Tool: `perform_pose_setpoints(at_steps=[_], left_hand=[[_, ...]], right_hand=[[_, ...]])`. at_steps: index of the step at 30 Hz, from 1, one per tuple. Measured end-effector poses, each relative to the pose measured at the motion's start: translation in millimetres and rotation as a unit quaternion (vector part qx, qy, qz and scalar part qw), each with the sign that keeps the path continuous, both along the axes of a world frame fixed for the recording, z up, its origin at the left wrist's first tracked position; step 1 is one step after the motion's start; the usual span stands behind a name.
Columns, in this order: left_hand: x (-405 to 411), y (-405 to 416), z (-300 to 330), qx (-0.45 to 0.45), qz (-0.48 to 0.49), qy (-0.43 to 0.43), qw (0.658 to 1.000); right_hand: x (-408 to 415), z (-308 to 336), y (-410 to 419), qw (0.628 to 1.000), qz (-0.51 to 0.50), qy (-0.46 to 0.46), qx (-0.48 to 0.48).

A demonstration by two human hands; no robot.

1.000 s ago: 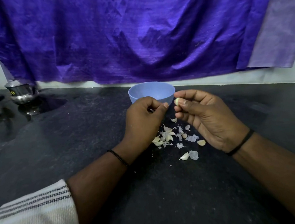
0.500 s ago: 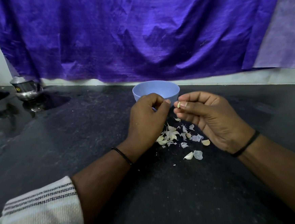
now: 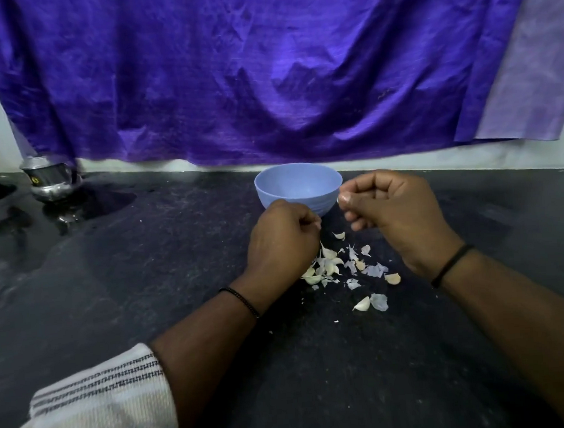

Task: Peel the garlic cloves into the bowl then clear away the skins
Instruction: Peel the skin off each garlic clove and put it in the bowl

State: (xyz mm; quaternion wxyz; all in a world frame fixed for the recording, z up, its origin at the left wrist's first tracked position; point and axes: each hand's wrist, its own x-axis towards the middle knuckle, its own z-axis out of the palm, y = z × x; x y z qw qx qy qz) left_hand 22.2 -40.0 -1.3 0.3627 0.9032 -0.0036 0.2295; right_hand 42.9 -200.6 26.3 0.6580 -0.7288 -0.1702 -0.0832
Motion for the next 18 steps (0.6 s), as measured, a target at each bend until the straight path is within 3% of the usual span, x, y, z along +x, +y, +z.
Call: perform_pose_setpoints(at_steps=[6,12,18], left_hand=[[3.3,11.0,-0.2,-0.01,0.064,0.012,0.998],[9.0,10.7,-3.8,0.03,0.055,0.007,0.998],[11.4,12.8,-7.7,0.028,0.03,0.016,0.999]], right_hand=[[54.1,24.8,22.7,0.978,-0.097,-0.092,-0.159],[86.8,27.6,41.4,0.961,-0.105,-0.115,-0.227],[76.5,28.3,31.4,0.97,-0.118,-0.116,-0.176]])
